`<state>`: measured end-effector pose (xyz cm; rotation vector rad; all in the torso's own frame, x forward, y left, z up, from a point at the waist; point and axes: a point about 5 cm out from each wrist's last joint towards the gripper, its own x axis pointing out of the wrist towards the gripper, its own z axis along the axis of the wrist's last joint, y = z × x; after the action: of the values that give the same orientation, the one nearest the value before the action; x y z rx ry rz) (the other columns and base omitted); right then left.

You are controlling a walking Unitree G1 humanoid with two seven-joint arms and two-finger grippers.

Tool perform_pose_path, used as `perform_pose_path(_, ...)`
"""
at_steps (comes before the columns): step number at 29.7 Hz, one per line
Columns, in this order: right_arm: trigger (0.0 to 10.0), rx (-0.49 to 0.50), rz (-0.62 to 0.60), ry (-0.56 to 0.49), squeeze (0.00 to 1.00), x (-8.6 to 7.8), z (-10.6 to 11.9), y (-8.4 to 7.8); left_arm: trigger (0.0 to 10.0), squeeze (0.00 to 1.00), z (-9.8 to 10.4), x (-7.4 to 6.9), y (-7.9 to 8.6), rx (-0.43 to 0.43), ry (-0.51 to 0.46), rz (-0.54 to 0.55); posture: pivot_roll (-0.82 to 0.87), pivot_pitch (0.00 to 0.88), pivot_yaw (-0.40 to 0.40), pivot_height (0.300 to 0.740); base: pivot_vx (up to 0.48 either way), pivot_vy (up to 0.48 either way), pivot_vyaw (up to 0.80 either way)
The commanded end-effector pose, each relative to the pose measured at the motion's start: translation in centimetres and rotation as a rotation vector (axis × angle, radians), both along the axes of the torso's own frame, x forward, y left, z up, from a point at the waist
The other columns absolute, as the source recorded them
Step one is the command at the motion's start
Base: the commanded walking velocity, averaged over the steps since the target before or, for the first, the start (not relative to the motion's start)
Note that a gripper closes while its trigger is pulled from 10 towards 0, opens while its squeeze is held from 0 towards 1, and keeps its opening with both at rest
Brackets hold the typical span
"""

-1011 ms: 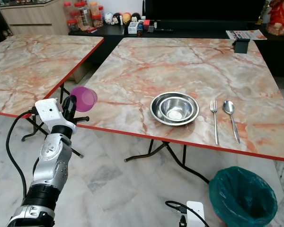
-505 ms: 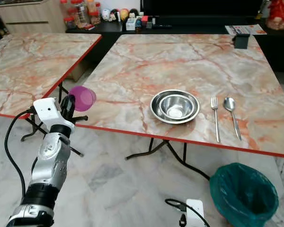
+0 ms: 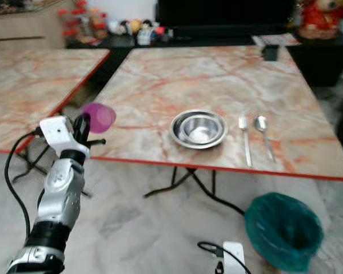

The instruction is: Setting the table

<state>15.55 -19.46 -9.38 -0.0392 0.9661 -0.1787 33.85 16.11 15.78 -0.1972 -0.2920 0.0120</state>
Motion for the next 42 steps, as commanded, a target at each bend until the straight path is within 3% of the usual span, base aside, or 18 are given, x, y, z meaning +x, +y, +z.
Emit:
perform_pose_path(1, 10.0, 0.014, 0.008, -0.013, 0.00, 0.27, 0.06, 0.48, 10.0, 0.00, 0.73, 0.02, 0.54, -0.003, -0.028, 0.014, 0.05, 0.040, 0.093, 0.695, 0.386, 0.000, 0.00)
perform_pose_path(18, 10.0, 0.021, 0.011, 0.000, 0.00, 0.24, 0.01, 0.50, 10.0, 0.00, 0.86, 0.09, 0.44, -0.001, -0.032, 0.010, 0.04, 0.041, 0.094, 0.695, 0.395, 0.000, 0.00)
perform_pose_path(27, 10.0, 0.025, 0.009, -0.007, 0.00, 0.20, 0.01, 0.53, 10.0, 0.00, 0.90, 0.08, 0.42, 0.000, -0.032, -0.001, 0.05, 0.043, 0.095, 0.663, 0.384, 0.000, 0.00)
perform_pose_path(34, 10.0, 0.037, 0.003, -0.037, 0.00, 0.41, 0.16, 0.60, 10.0, 0.00, 0.86, -0.03, 0.35, -0.002, -0.031, -0.022, 0.05, 0.043, 0.095, 0.663, 0.000, 0.000, 0.00)
perform_pose_path(42, 10.0, 0.032, 0.007, -0.046, 0.00, 0.45, 0.21, 0.52, 10.0, 0.00, 1.00, -0.03, 0.33, -0.006, -0.035, -0.026, 0.05, 0.044, 0.095, 0.718, 0.000, 0.000, 0.00)
